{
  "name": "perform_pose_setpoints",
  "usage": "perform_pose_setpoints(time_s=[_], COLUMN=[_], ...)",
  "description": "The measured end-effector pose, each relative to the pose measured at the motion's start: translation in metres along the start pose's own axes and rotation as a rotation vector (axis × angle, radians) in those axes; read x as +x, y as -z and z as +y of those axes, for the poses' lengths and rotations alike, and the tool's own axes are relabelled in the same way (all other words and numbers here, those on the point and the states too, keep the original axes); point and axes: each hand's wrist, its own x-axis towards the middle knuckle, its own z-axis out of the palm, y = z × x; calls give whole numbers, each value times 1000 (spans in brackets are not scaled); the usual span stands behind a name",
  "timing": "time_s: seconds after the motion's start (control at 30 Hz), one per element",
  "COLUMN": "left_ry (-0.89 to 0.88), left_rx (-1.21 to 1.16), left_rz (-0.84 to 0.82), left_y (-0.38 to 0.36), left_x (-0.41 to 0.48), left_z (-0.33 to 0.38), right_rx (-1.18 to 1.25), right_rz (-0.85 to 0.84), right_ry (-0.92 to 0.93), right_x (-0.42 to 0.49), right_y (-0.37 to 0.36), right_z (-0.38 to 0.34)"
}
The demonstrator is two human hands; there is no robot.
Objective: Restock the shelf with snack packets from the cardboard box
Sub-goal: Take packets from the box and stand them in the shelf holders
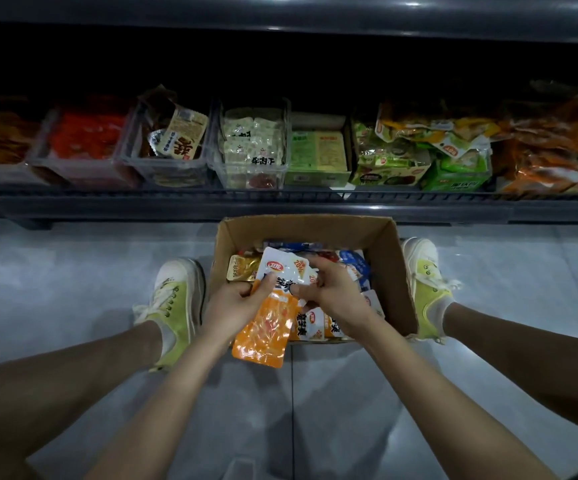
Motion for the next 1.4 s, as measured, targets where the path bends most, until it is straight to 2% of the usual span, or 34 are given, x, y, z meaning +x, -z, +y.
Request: perform_pose_setpoints(time_s=[0.1,0.2,0.27,0.33,0.47,0.6,0.67,0.73,0.8,0.93,1.07,1.17,1.27,1.4], left_ry=[-79,-61,-28,-3,47,84,93,94,85,75,42,23,19,16], left_rx=[-72,-174,-275,-329,-327,-260,-240,-236,-253,-272,-257,-263,-307,-394], left_rz=[-84,79,174,216,261,268,263,252,248,246,230,196,159,77], left_y=[0,6,15,23,26,22,19,17,16,15,13,10,2,-6], left_x=[1,7,12,18,30,39,41,42,42,38,32,27,19,12], left_z=[-5,-17,-24,-31,-42,-48,-50,-49,-46,-41,-33,-27,-17,-5], right_rx=[61,239,124,-114,-437,-505,-614,-665,-613,-136,-54,53,59,9], right_rz=[6,100,251,322,291,222,179,184,209,369,451,324,175,97], right_ry=[-66,-181,-255,-358,-446,-536,-546,-525,-473,-338,-93,-59,-83,-19], right_x=[9,19,30,37,47,63,67,69,68,50,26,18,17,22], right_y=[1,14,29,36,33,29,25,23,24,46,71,70,46,16], right_z=[7,19,45,72,105,117,123,125,122,99,50,20,2,-2])
